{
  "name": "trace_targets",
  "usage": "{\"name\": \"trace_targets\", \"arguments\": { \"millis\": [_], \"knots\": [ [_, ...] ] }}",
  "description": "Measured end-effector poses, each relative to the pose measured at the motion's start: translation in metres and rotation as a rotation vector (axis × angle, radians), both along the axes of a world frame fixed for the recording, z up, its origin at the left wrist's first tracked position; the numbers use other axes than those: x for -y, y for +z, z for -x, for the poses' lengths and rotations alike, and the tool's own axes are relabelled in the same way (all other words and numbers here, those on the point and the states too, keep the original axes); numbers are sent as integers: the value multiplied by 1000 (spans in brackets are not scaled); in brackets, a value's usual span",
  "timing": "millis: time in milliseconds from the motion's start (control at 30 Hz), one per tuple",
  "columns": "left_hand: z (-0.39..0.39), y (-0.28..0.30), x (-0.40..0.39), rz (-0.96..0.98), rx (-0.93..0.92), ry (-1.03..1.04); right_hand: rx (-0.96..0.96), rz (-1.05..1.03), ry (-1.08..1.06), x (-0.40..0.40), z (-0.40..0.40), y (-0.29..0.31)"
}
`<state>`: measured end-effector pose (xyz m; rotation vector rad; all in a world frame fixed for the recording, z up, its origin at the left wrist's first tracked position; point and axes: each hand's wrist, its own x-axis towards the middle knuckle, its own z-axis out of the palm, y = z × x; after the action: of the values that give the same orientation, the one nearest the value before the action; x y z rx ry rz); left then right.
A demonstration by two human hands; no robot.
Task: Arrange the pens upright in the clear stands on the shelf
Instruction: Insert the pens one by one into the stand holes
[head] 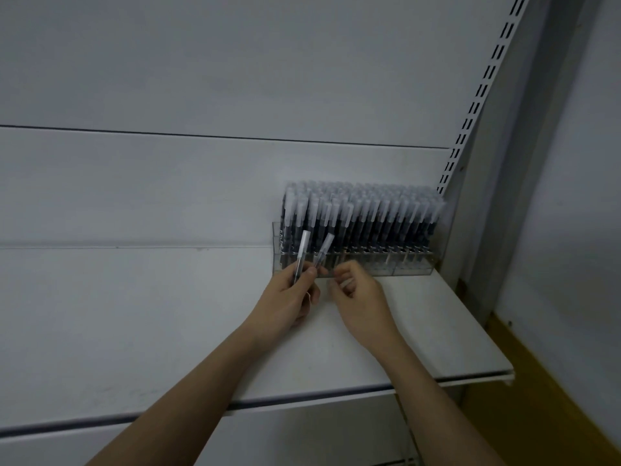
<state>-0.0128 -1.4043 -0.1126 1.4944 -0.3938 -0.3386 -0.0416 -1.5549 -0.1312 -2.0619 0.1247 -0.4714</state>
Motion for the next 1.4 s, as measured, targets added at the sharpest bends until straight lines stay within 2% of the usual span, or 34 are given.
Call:
{"name": "trace_targets", "arguments": {
  "millis": [200,400,633,800,933,1167,1400],
  "knots": [
    [2,1,2,-65,48,13,-31,-57,44,3,4,-3],
    [3,0,2,-87,82,-56,55,-398,24,6,7,9],
    [4,1,3,-67,69,-147,-10,-493,162,10,14,15],
    [5,-1,5,-93,86,-146,11,-600,97,13,13,20],
    [4,1,5,-102,70,-50,172,-691,-48,26,5,36],
    [4,3,0,-116,85,33,411,-393,-180,38,-10,85],
    [7,5,-2,-78,101,68,418,-162,-179,35,-22,92]
  ]
}}
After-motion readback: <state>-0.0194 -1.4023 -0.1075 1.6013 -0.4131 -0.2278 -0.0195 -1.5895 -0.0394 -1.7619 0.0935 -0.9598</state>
